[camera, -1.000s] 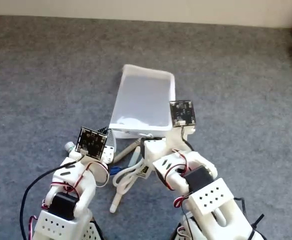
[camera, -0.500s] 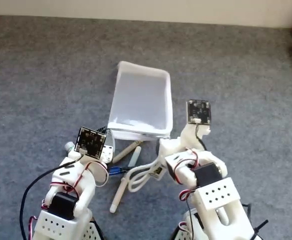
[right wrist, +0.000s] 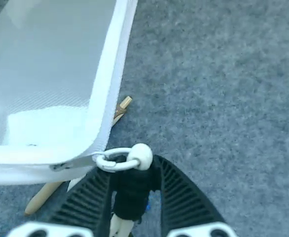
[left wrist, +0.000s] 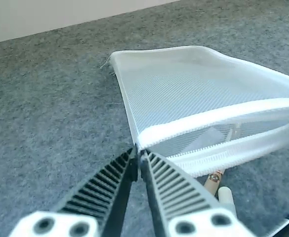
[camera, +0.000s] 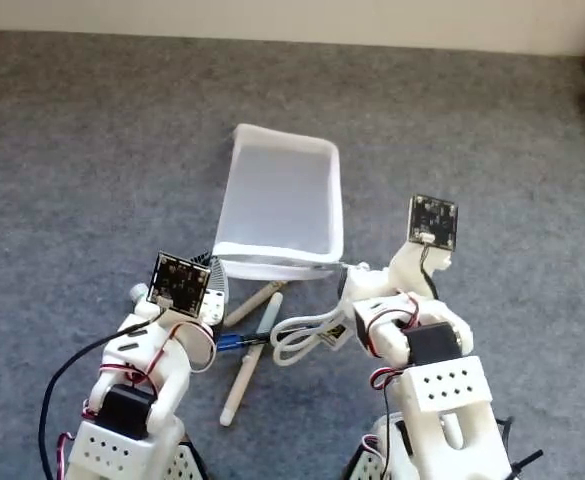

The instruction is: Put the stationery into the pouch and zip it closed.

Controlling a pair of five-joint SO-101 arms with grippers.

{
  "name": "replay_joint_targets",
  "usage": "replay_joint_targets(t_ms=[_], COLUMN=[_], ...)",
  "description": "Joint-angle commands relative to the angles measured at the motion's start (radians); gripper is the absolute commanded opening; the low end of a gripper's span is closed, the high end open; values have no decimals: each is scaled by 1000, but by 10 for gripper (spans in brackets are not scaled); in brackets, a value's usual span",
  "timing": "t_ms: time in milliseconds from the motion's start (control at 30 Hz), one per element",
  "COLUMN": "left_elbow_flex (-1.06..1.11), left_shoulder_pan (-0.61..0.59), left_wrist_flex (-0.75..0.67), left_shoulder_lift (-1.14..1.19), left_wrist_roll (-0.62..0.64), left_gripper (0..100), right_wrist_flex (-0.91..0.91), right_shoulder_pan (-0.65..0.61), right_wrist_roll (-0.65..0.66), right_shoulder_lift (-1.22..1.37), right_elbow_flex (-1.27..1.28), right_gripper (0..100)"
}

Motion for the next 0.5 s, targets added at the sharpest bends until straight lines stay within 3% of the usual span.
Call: replay_joint_targets(t_ms=[0,267,467], left_elbow_flex=[19,19,22], left_shoulder_pan=[-31,-62,-56], left_wrist_flex=[-20,-20,-20], left_shoulder_lift=[-10,-10,-10], left_wrist_roll=[-11,-9,-9], left_gripper=[7,7,7], right_wrist_flex=[7,7,7], right_shoulder_pan=[25,122,122], right_wrist_roll=[11,11,11], right_shoulder_lift=[-25,-25,-25], right_elbow_flex=[-64,-64,-64], right_gripper=[5,5,5])
